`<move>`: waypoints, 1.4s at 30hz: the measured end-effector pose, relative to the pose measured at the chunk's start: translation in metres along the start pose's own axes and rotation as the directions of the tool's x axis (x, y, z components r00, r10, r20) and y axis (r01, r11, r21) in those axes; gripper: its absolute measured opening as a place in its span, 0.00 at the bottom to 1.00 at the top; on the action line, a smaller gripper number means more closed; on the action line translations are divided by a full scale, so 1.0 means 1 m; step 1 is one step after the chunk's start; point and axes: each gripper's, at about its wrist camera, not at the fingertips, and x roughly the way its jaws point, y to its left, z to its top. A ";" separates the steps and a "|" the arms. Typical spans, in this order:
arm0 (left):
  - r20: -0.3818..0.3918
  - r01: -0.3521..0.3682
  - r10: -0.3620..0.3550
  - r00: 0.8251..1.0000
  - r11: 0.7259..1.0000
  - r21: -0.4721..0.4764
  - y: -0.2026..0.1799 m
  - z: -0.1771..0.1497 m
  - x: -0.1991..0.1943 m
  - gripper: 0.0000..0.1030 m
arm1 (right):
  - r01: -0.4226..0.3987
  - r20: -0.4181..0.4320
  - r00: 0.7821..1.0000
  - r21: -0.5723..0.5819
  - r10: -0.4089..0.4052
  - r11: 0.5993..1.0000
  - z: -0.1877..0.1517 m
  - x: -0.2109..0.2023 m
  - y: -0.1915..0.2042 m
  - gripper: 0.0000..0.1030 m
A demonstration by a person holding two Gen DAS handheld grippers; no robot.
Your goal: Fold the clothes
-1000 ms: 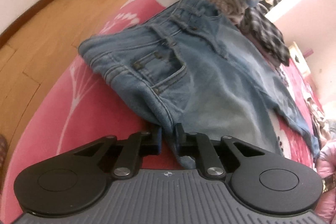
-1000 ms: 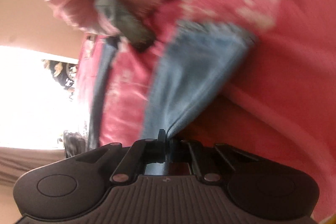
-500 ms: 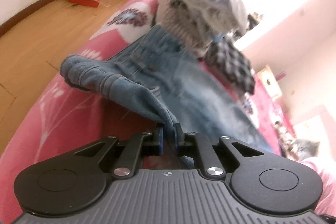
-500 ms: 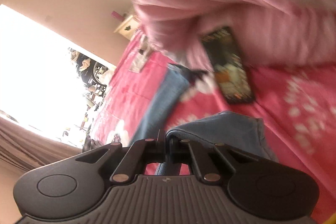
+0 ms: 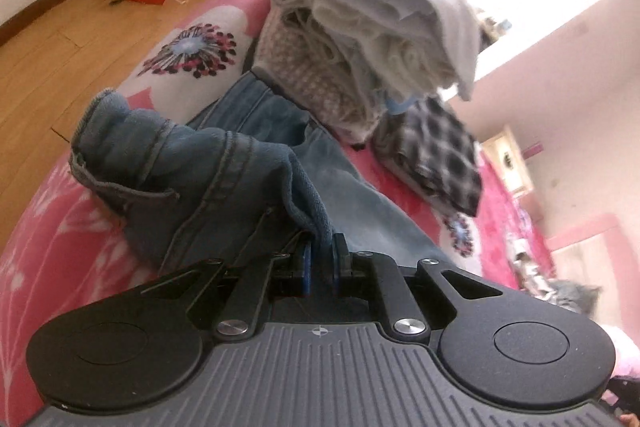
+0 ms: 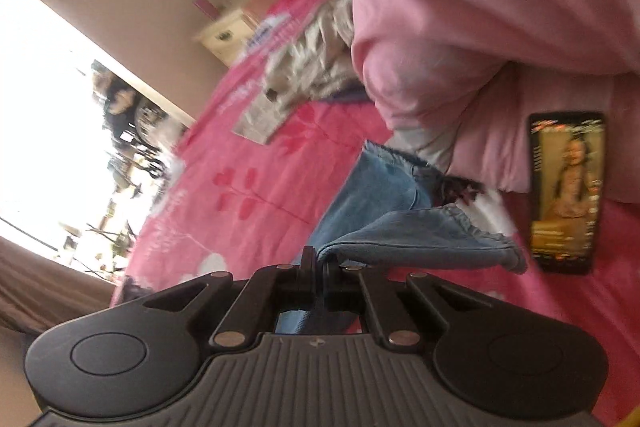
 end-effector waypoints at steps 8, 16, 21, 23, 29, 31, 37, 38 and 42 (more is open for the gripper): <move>-0.059 -0.187 0.187 0.981 0.982 -0.004 -0.023 0.029 0.052 0.08 | 0.097 -0.147 0.984 -0.035 -0.101 0.995 0.025 0.102 0.032 0.04; -0.044 -0.280 0.279 0.959 0.960 -0.019 -0.053 0.050 0.086 0.16 | 0.024 -0.385 0.923 0.021 -0.015 0.999 0.060 0.203 0.043 0.41; -0.002 -0.299 0.300 0.954 0.952 -0.069 -0.068 0.072 0.087 0.23 | -0.015 -0.376 0.926 -0.100 -0.023 0.995 0.075 0.217 0.063 0.46; 0.009 -0.331 0.332 0.943 0.942 -0.048 -0.075 0.078 0.082 0.23 | -0.080 -0.344 0.939 -0.278 -0.022 0.957 0.072 0.198 0.091 0.46; 0.056 -0.380 0.378 0.924 0.924 0.042 -0.087 0.070 0.028 0.35 | -0.416 -0.372 0.909 -0.805 0.187 0.423 -0.010 0.115 0.215 0.46; 0.057 -0.410 0.406 0.912 0.910 0.061 -0.084 0.052 0.010 0.40 | -0.548 -0.512 0.832 -0.817 0.212 0.177 -0.063 0.099 0.248 0.46; 0.030 -0.419 0.418 0.908 0.908 0.019 -0.039 -0.002 -0.012 0.51 | -0.789 -0.831 0.556 -0.529 0.004 -0.313 -0.298 0.086 0.297 0.44; 0.020 -0.406 0.406 0.914 0.914 -0.007 -0.030 -0.006 -0.011 0.51 | -0.776 -0.829 0.559 -0.508 -0.034 -0.373 -0.339 0.087 0.299 0.44; -0.012 -0.354 0.354 0.935 0.933 -0.073 0.006 -0.013 -0.008 0.51 | -0.741 -0.795 0.591 -0.467 -0.136 -0.483 -0.432 0.100 0.301 0.41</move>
